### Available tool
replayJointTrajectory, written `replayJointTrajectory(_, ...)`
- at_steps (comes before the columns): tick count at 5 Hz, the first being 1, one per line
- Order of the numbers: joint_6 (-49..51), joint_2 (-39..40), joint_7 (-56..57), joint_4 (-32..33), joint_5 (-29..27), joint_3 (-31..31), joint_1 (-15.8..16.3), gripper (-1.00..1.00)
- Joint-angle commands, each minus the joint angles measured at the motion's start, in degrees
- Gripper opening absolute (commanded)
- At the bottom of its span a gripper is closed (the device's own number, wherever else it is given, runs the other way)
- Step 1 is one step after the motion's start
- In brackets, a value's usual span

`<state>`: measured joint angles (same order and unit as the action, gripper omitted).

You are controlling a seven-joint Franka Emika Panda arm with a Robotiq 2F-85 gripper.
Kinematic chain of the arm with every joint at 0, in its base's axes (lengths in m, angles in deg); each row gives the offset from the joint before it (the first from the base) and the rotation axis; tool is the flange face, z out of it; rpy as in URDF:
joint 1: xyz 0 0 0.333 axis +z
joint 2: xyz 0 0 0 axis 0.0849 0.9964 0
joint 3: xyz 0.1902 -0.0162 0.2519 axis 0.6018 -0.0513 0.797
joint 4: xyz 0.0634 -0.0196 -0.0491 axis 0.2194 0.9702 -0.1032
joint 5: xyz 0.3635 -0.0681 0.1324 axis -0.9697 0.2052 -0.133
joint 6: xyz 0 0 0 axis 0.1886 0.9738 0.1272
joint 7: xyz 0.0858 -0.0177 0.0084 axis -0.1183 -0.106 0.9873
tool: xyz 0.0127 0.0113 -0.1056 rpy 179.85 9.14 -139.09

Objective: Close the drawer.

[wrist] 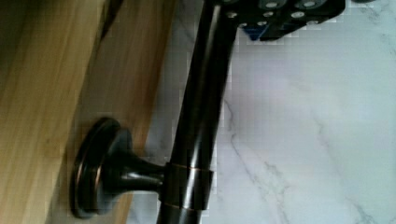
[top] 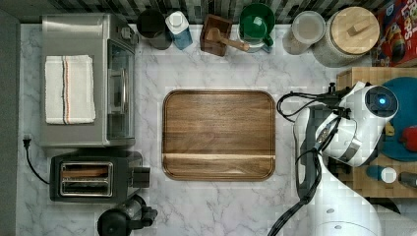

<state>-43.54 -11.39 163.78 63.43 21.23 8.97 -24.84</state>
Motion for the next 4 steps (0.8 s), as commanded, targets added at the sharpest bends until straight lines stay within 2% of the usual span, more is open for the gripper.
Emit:
replayJointTrajectory(1,-2.51,1.61,6.66,-9.79,1.72,-2.88,-4.48,-1.0)
replayJointTrajectory(4,-2.45,1.6,6.27,-9.81,2.38,-1.83,-5.39,-1.0)
